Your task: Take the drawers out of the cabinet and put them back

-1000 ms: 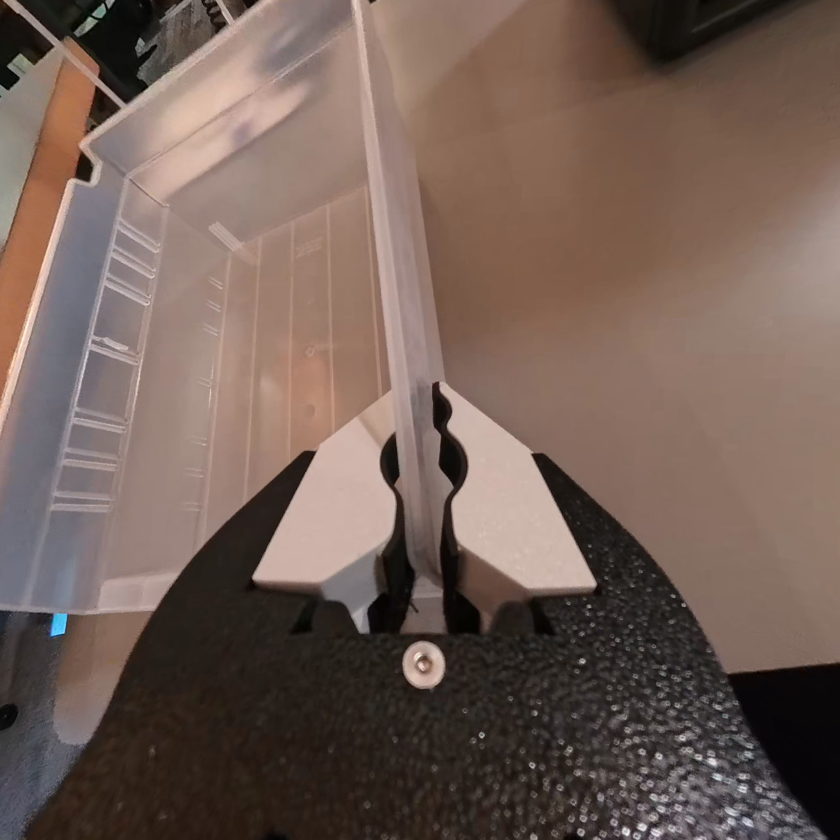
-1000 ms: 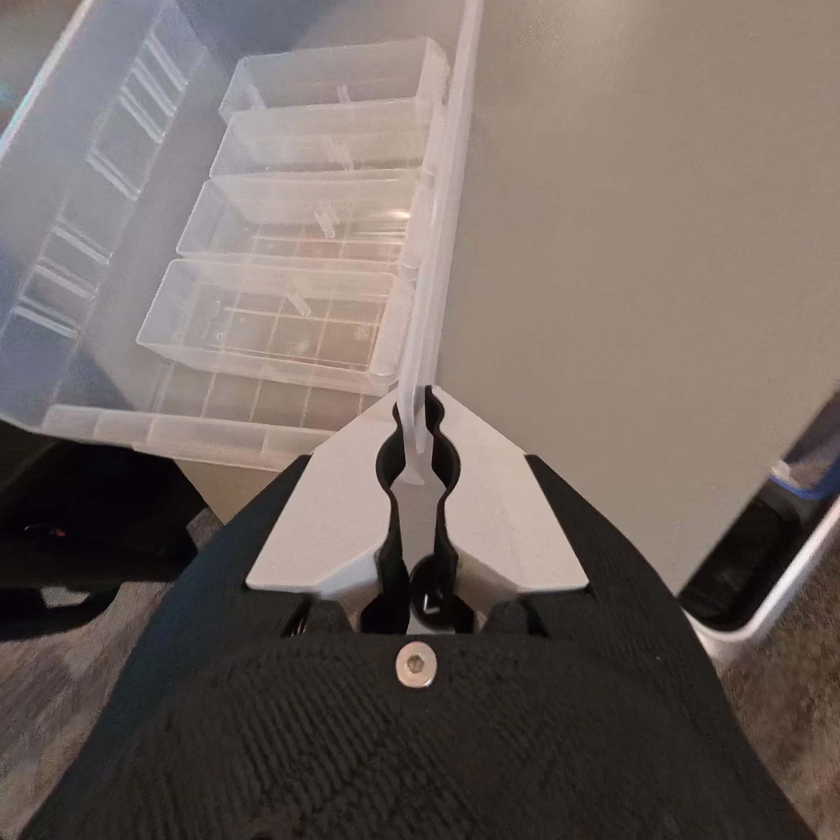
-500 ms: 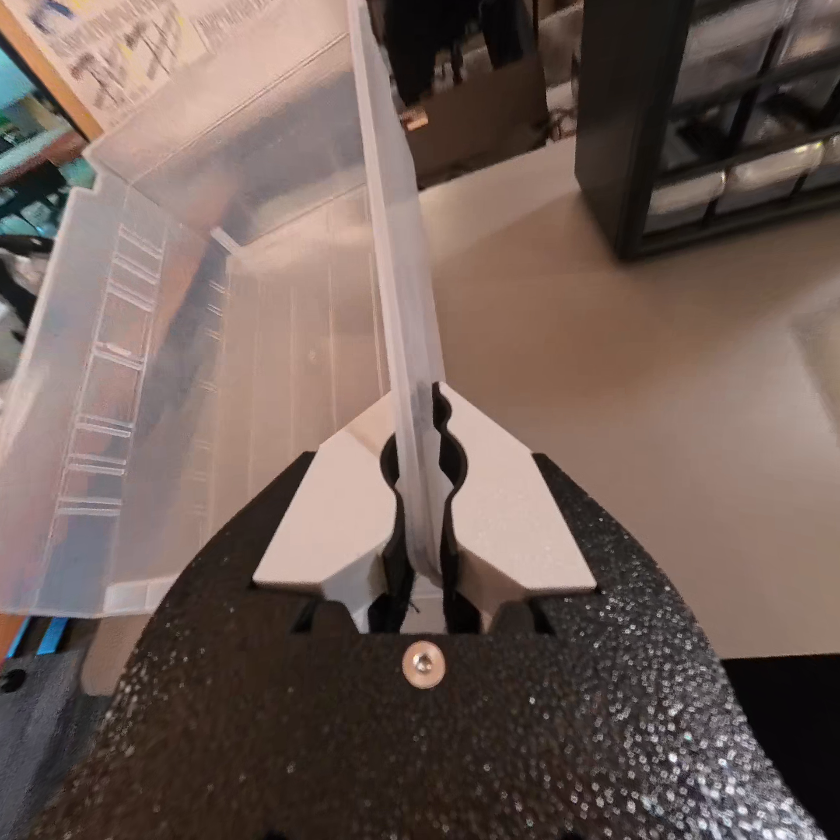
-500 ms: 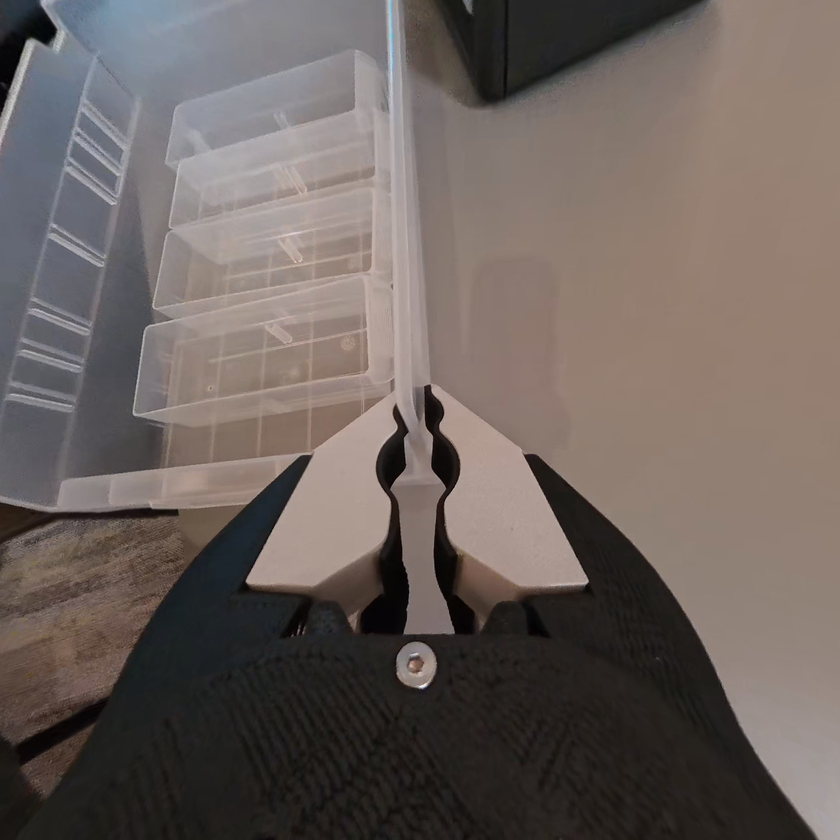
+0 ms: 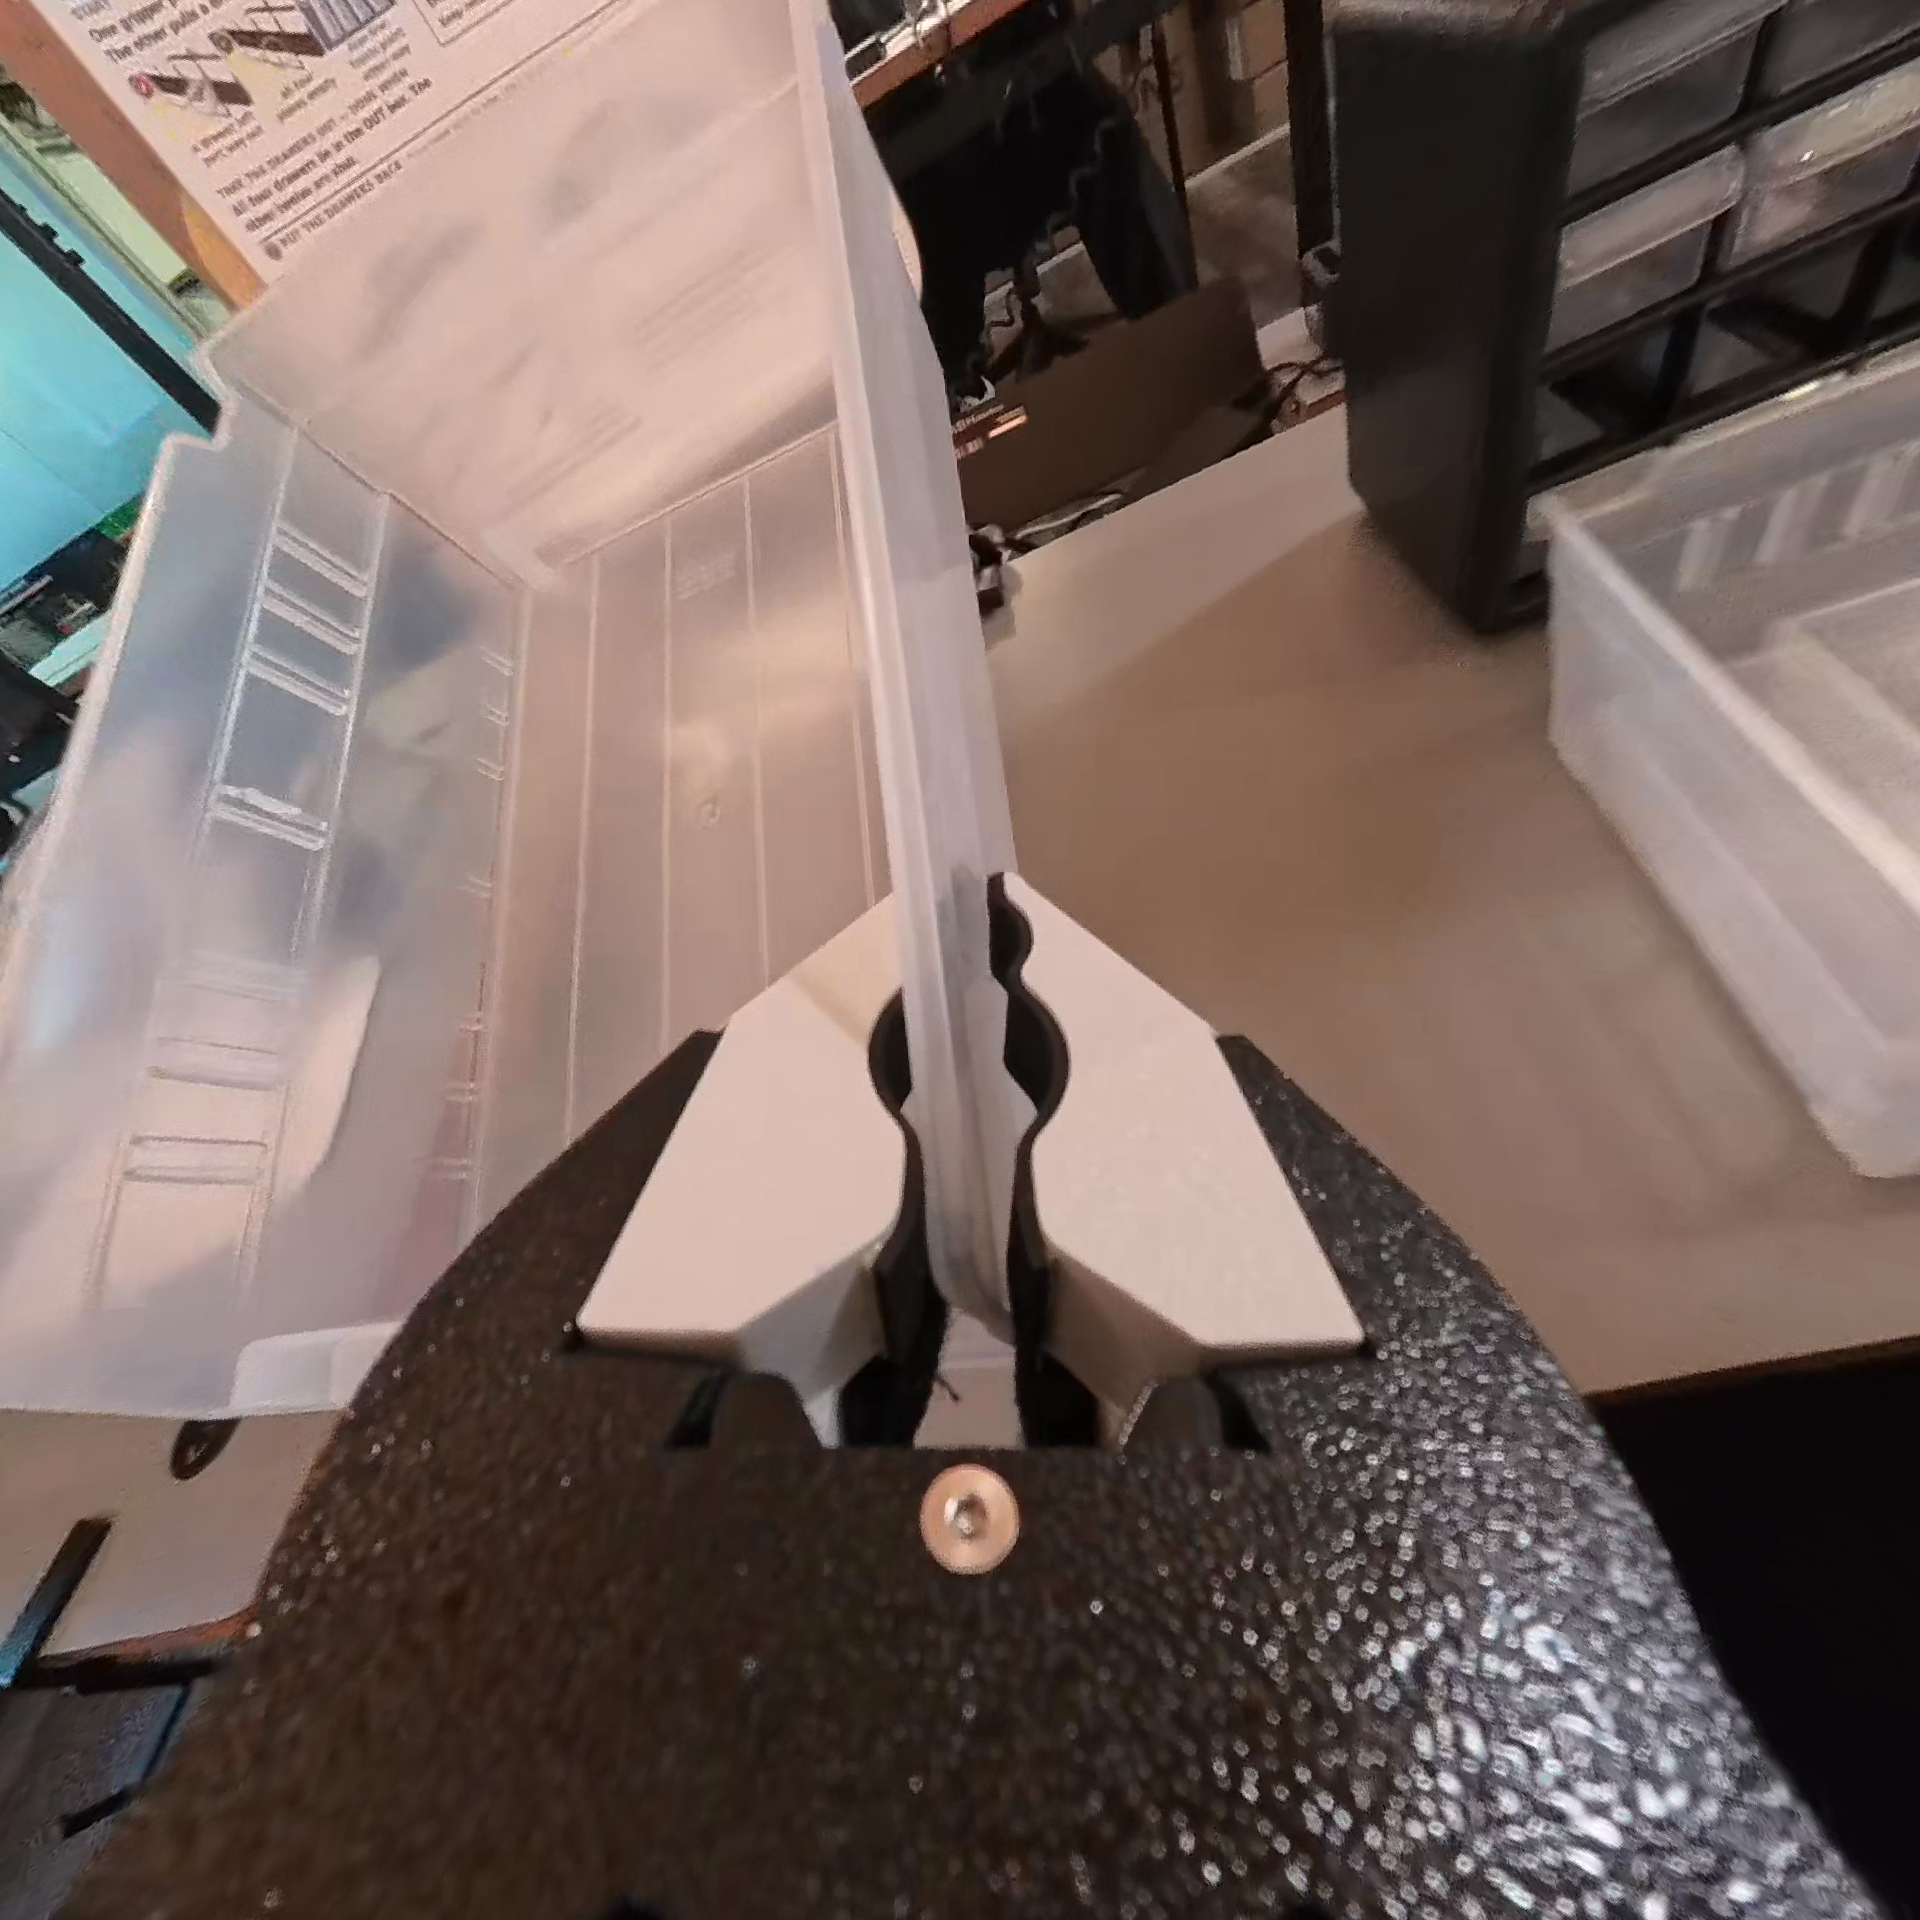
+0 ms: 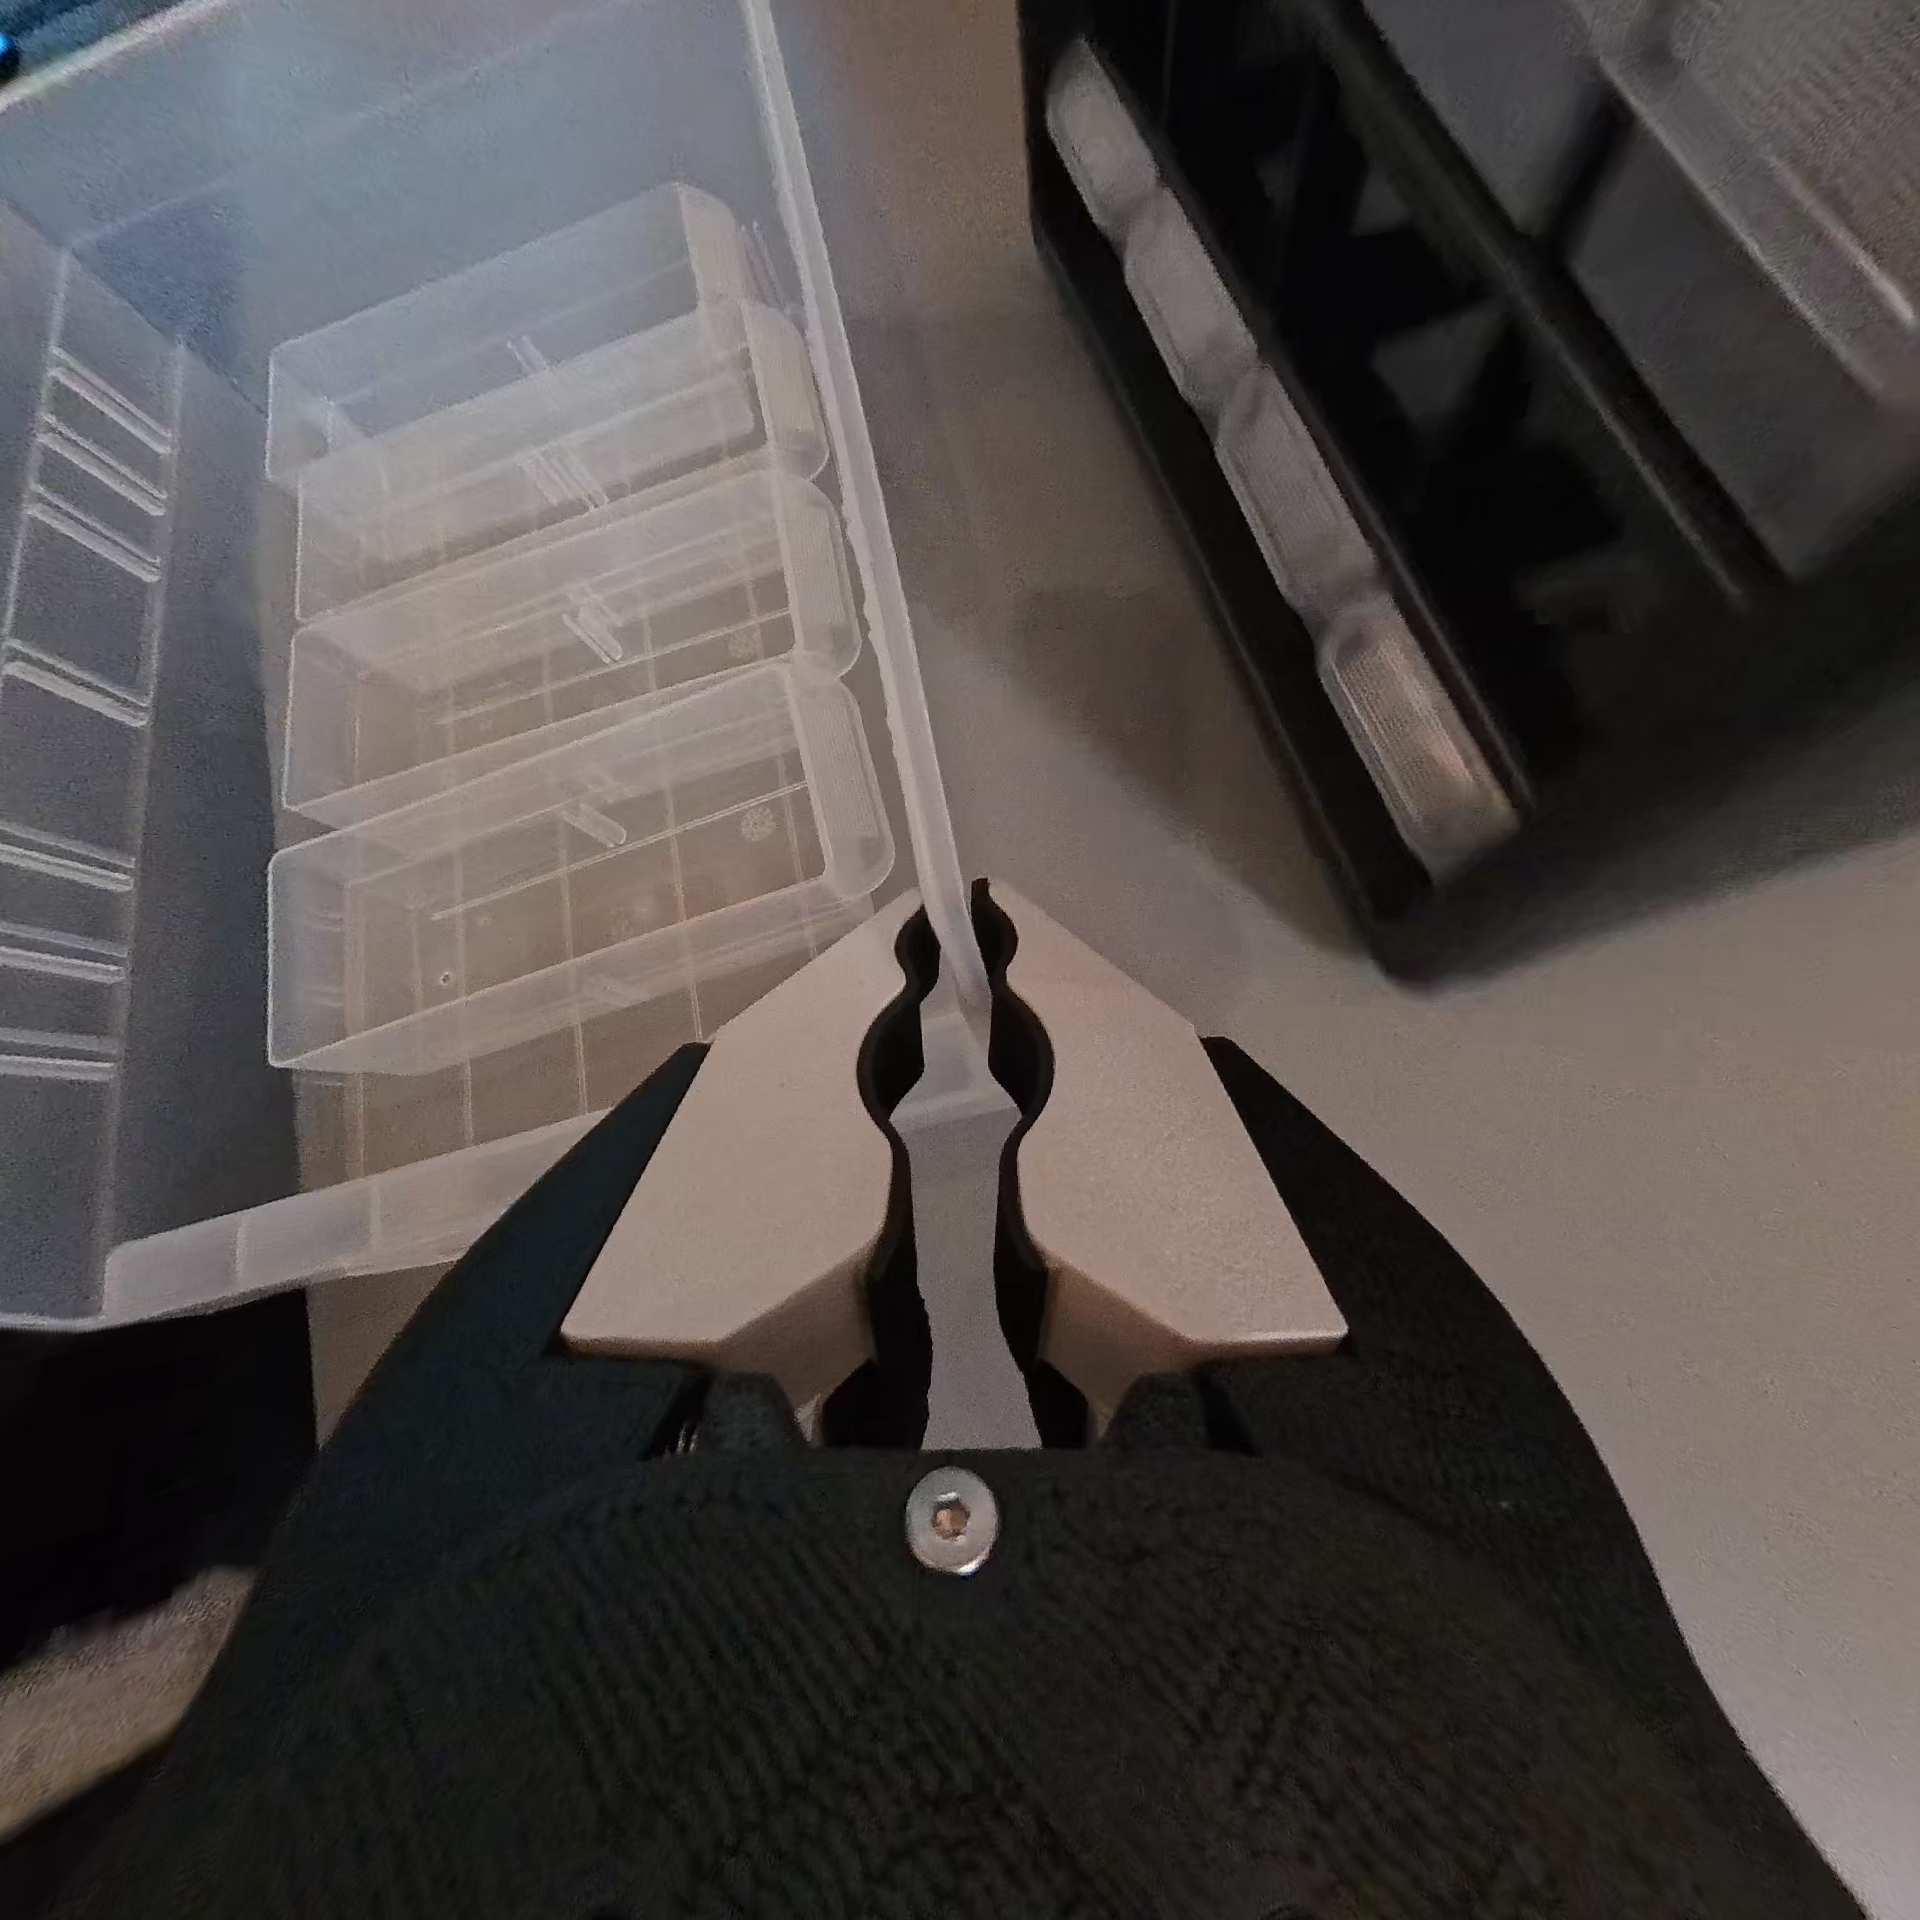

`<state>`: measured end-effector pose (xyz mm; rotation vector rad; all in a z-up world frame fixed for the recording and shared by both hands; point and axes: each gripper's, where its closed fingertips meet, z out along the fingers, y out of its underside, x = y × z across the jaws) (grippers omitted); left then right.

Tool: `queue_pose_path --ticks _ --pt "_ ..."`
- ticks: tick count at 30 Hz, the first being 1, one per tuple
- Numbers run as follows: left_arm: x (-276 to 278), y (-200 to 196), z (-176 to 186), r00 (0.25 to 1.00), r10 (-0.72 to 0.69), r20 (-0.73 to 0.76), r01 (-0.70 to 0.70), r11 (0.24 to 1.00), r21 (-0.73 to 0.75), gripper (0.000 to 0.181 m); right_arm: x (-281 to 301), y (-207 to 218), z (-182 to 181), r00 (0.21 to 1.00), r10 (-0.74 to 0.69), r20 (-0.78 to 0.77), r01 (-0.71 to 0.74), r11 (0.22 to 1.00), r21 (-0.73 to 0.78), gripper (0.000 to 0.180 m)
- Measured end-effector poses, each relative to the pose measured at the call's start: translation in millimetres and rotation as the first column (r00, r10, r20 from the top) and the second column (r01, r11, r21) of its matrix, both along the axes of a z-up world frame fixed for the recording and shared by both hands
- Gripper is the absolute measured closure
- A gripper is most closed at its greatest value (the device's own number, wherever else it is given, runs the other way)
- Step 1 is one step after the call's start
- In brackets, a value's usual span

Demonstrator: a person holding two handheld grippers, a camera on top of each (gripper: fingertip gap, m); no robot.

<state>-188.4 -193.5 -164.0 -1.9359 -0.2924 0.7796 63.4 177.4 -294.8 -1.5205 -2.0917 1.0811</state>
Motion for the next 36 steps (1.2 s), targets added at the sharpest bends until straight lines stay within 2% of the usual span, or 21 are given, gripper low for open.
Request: queue_pose_path --ticks 4,8,14,15,17,20,23,25,27,30,32,34,36 --pt "-8.1 -17.3 3.4 1.000 -0.021 0.004 0.021 1.000 0.013 0.177 -57.6 -40.5 7.7 0.996 -0.053 -0.069 0.056 0.998 0.040 0.175" --pt "-19.2 -31.0 11.2 1.000 -0.022 -0.001 0.022 0.999 0.028 0.177 -111.6 -72.6 16.5 0.973 -0.191 -0.133 0.200 0.978 0.063 0.176" --pt "-29.3 -38.1 22.6 0.999 -0.026 -0.040 0.027 0.999 0.045 0.177 -177.6 -108.9 18.4 0.847 -0.484 -0.219 0.476 0.875 -0.091 0.177" --pt "-29.1 -37.6 25.0 0.999 -0.029 -0.040 0.031 0.998 0.057 0.177 -185.7 -119.5 21.2 0.832 -0.501 -0.239 0.484 0.865 -0.128 0.169" --pt "-27.3 -35.6 29.5 0.998 -0.038 -0.040 0.041 0.996 0.078 0.177 -199.2 -152.2 30.5 0.843 -0.466 -0.269 0.422 0.883 -0.204 0.156" --pt "-20.6 -28.7 35.9 0.998 -0.053 -0.045 0.058 0.994 0.097 0.177 -213.1 -200.3 42.2 0.888 -0.328 -0.322 0.265 0.938 -0.223 0.150" --pt "-5.3 -14.1 45.6 0.996 -0.079 -0.043 0.085 0.984 0.154 0.177 -213.0 -218.2 58.1 0.882 -0.245 -0.403 0.175 0.963 -0.203 0.143" --pt "11.2 -0.8 51.7 0.991 -0.121 -0.050 0.128 0.976 0.177 0.177 -197.0 -208.9 85.4 0.813 -0.253 -0.525 0.174 0.965 -0.196 0.140" --pt "31.9 16.7 57.4 0.981 -0.184 -0.067 0.194 0.964 0.180 0.177 -166.5 -188.4 117.2 0.705 -0.272 -0.655 0.217 0.962 -0.165 0.139" --pt "70.7 53.3 67.7 0.945 -0.312 -0.099 0.325 0.929 0.177 0.177 -101.1 -143.8 153.3 0.540 -0.301 -0.786 0.372 0.923 -0.098 0.141" --pt "103.3 84.7 75.3 0.902 -0.417 -0.116 0.432 0.884 0.180 0.177 -47.8 -101.7 166.2 0.428 -0.343 -0.836 0.543 0.837 -0.066 0.143" --pt "141.0 119.2 80.8 0.833 -0.537 -0.130 0.553 0.815 0.176 0.177 11.4 -56.4 173.1 0.314 -0.385 -0.868 0.710 0.702 -0.055 0.143" --pt "178.7 154.2 82.6 0.741 -0.659 -0.131 0.672 0.724 0.156 0.177 67.4 -22.8 177.4 0.221 -0.402 -0.888 0.790 0.608 -0.078 0.143"
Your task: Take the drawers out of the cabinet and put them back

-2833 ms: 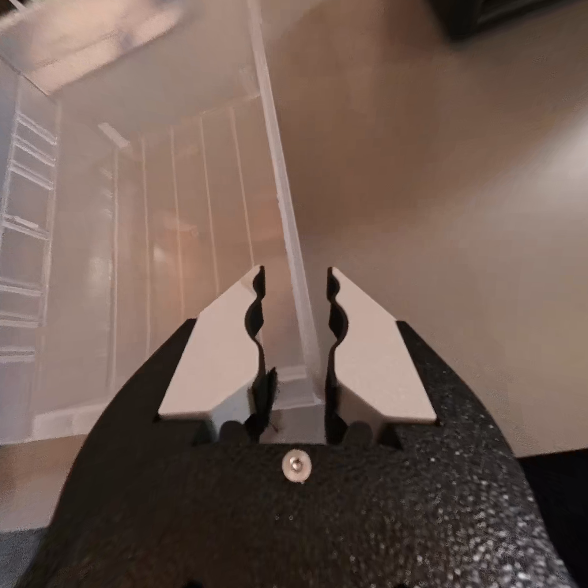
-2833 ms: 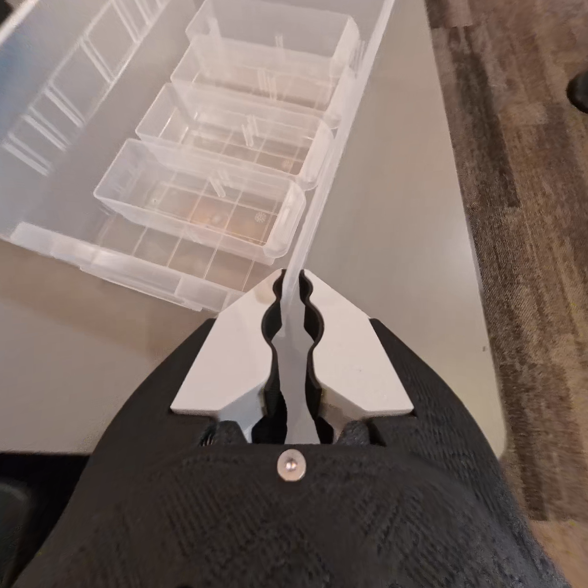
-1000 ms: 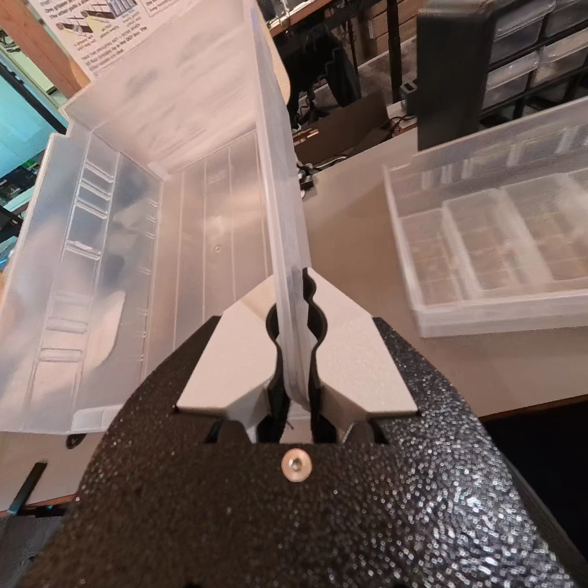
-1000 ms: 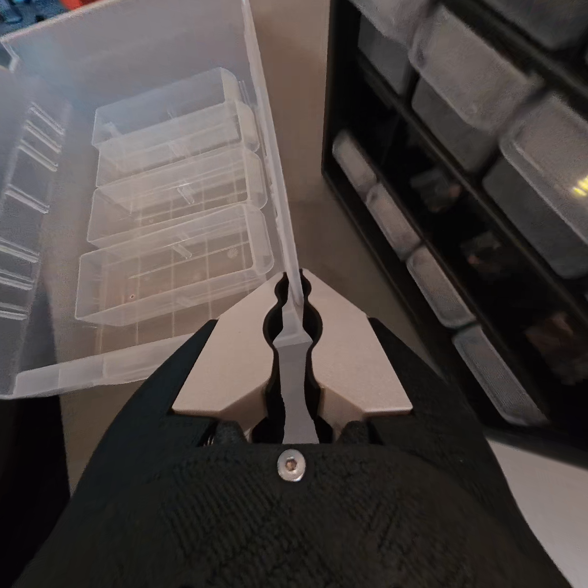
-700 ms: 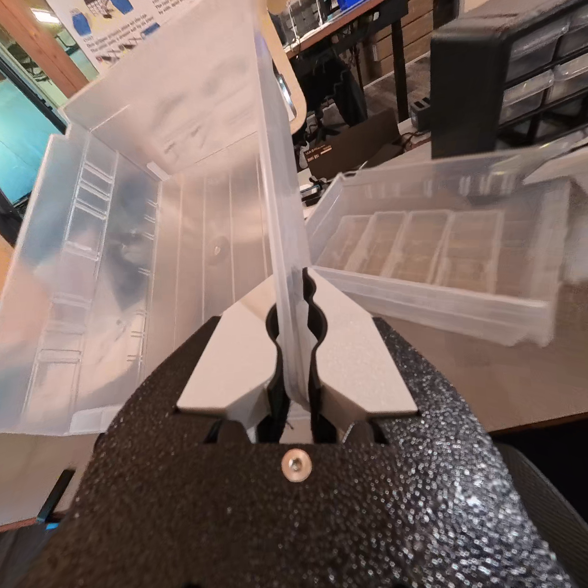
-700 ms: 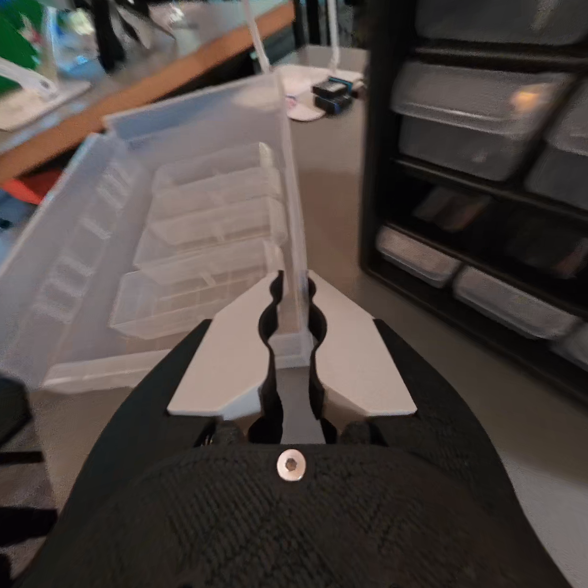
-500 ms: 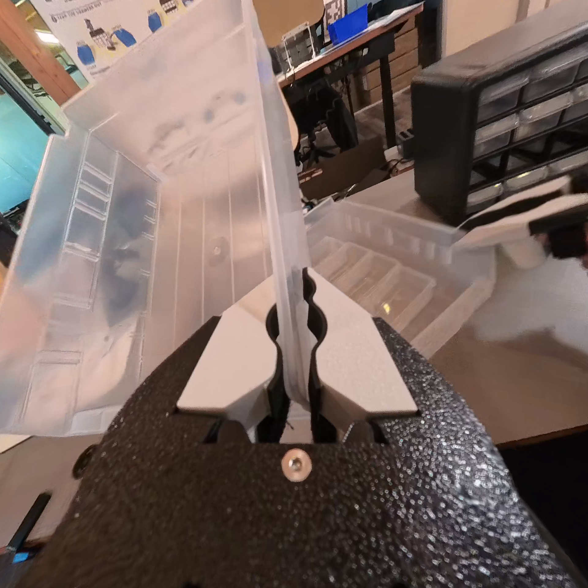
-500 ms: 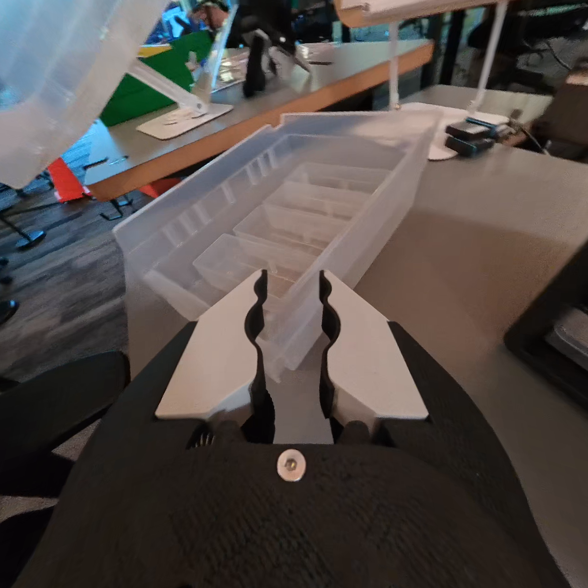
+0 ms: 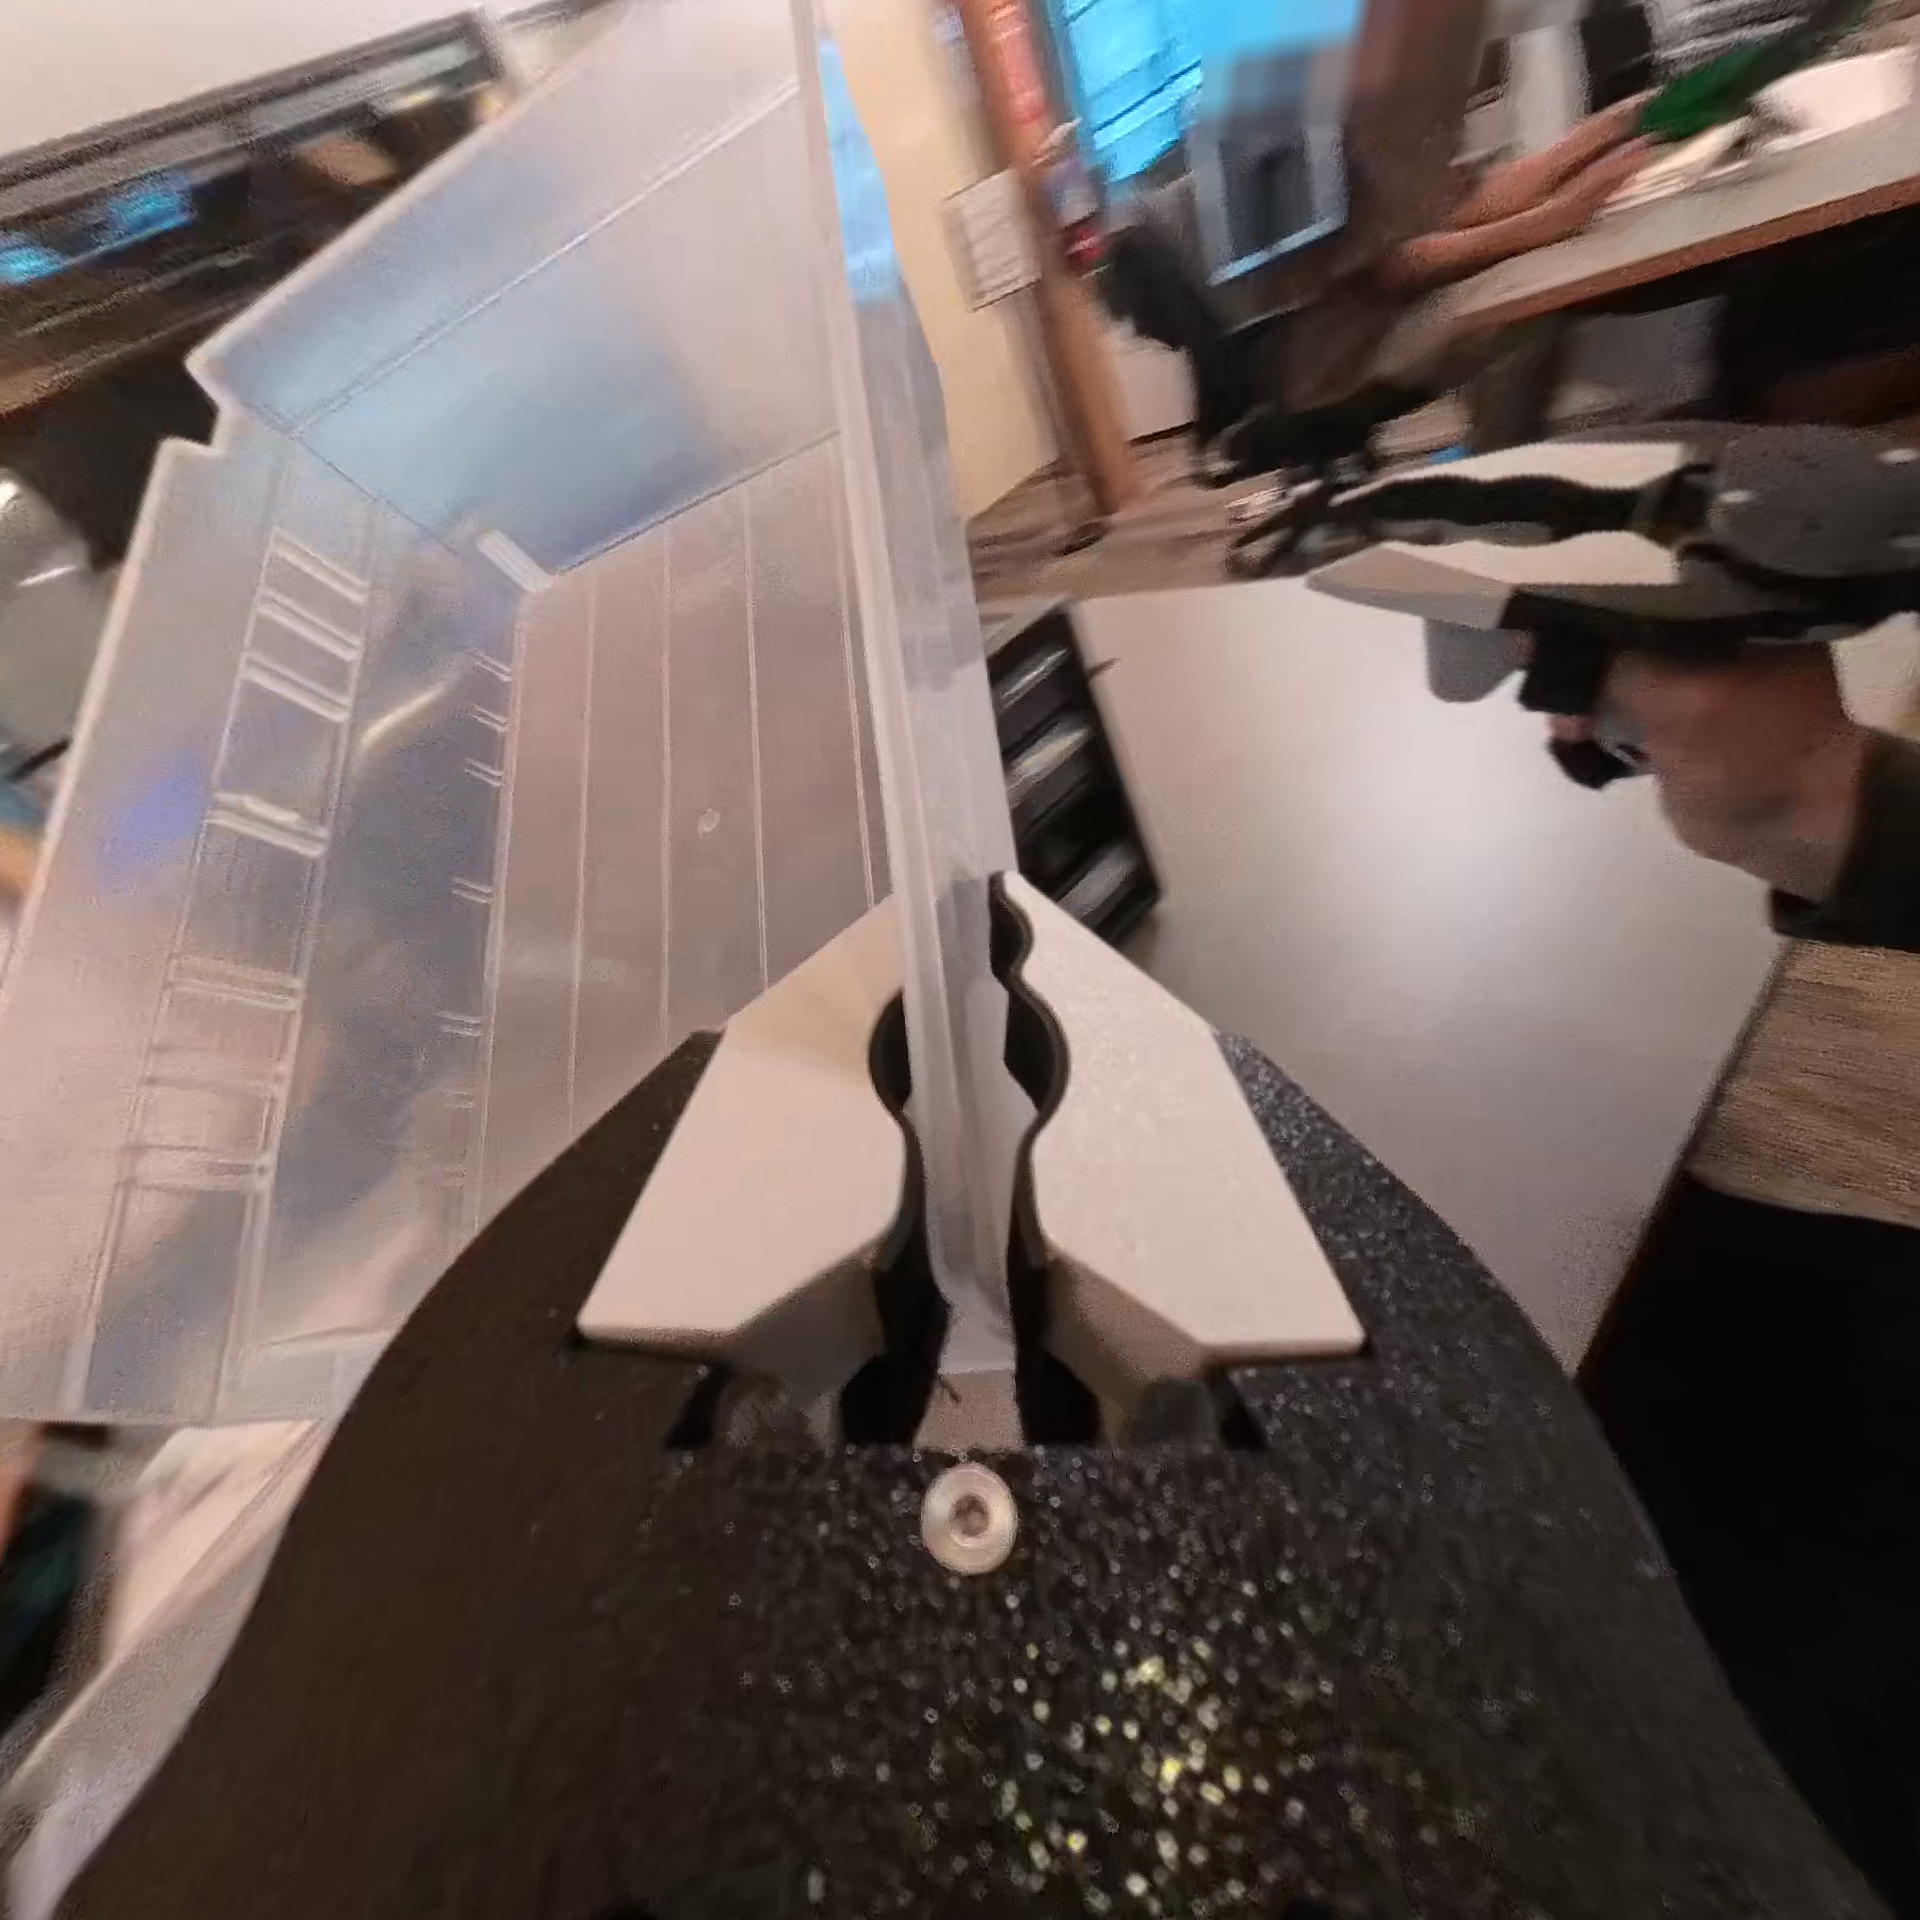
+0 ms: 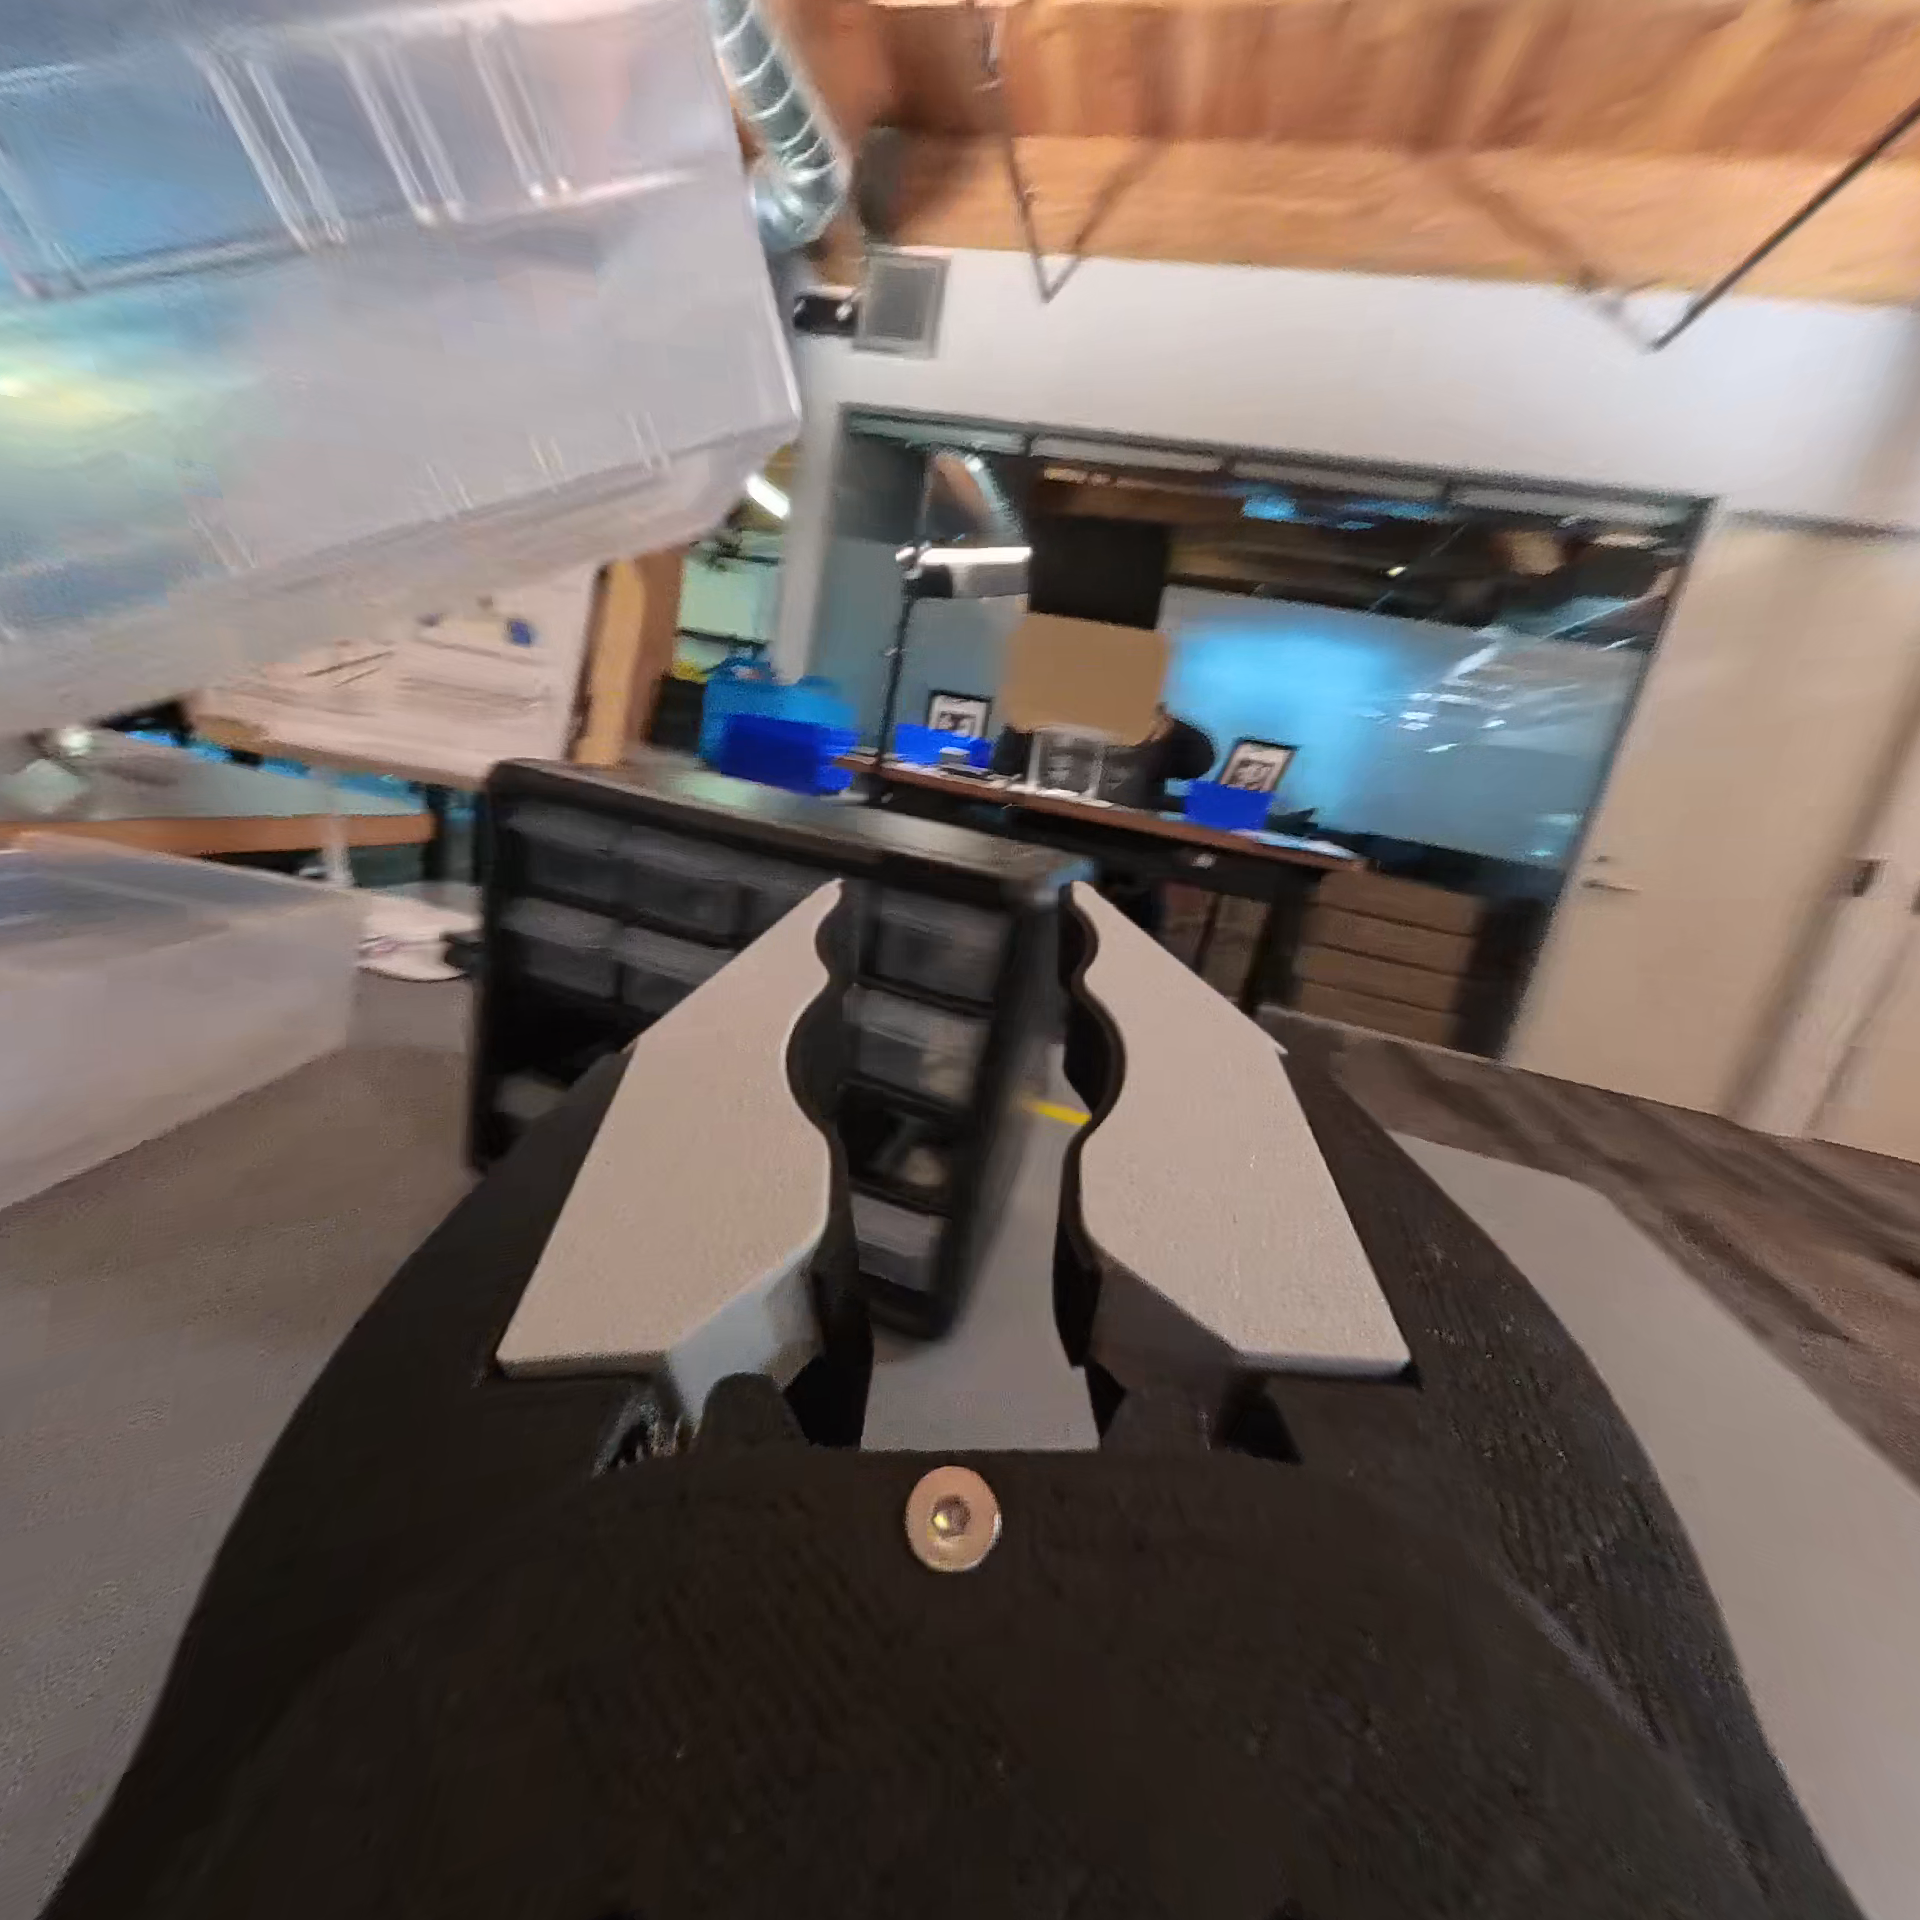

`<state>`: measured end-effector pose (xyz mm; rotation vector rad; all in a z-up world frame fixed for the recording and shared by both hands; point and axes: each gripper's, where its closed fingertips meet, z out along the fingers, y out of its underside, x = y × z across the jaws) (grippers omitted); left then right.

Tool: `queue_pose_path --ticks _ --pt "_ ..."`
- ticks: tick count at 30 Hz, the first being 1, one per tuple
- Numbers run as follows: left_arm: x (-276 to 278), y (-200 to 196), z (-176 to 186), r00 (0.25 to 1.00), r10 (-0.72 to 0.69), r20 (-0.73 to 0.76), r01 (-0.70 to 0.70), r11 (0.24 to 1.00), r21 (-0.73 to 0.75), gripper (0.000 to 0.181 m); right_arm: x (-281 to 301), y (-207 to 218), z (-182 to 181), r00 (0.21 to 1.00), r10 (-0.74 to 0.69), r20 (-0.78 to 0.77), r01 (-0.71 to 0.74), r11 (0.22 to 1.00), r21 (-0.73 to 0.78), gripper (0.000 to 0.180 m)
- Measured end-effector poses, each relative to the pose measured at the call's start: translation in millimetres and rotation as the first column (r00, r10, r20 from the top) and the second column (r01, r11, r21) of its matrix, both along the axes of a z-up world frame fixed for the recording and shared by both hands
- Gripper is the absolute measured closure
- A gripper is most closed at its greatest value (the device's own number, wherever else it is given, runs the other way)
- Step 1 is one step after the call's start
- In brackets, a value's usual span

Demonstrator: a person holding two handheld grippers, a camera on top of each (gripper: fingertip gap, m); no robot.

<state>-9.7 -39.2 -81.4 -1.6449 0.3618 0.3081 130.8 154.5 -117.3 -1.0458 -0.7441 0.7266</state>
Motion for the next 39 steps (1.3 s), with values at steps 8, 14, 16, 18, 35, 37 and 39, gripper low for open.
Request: queue_pose_path --ticks 8,14,16,18,35,37,39 --pt "145.6 130.6 -14.9 0.917 -0.397 0.037 0.399 0.911 -0.107 0.177 180.0 108.8 -10.0 0.898 -0.417 -0.138 0.424 0.906 0.020 0.139" --pt "246.0 215.2 -55.9 0.835 -0.545 0.079 0.547 0.806 -0.226 0.174 262.9 151.1 -33.7 0.797 -0.571 -0.198 0.554 0.821 -0.137 0.134" --pt "265.4 241.6 -80.4 0.832 -0.551 0.067 0.545 0.788 -0.287 0.177 274.8 156.1 -32.7 0.784 -0.585 -0.209 0.566 0.811 -0.147 0.134" --pt "274.6 264.6 -109.1 0.839 -0.543 0.032 0.518 0.779 -0.353 0.177 276.2 159.9 -31.2 0.792 -0.578 -0.200 0.560 0.816 -0.142 0.134" --pt "270.3 305.2 -181.5 0.896 -0.437 0.079 0.439 0.847 -0.299 0.160 220.2 157.9 -48.3 0.878 -0.478 -0.026 0.474 0.875 -0.101 0.145" --pt "268.8 279.7 -168.2 0.882 -0.460 0.101 0.466 0.823 -0.323 0.120 210.8 152.0 -50.7 0.886 -0.464 0.001 0.463 0.882 -0.090 0.145" --pt "254.8 244.3 -141.4 0.869 -0.478 0.132 0.494 0.815 -0.303 0.100 197.5 137.0 -53.0 0.904 -0.426 0.012 0.425 0.899 -0.101 0.153"
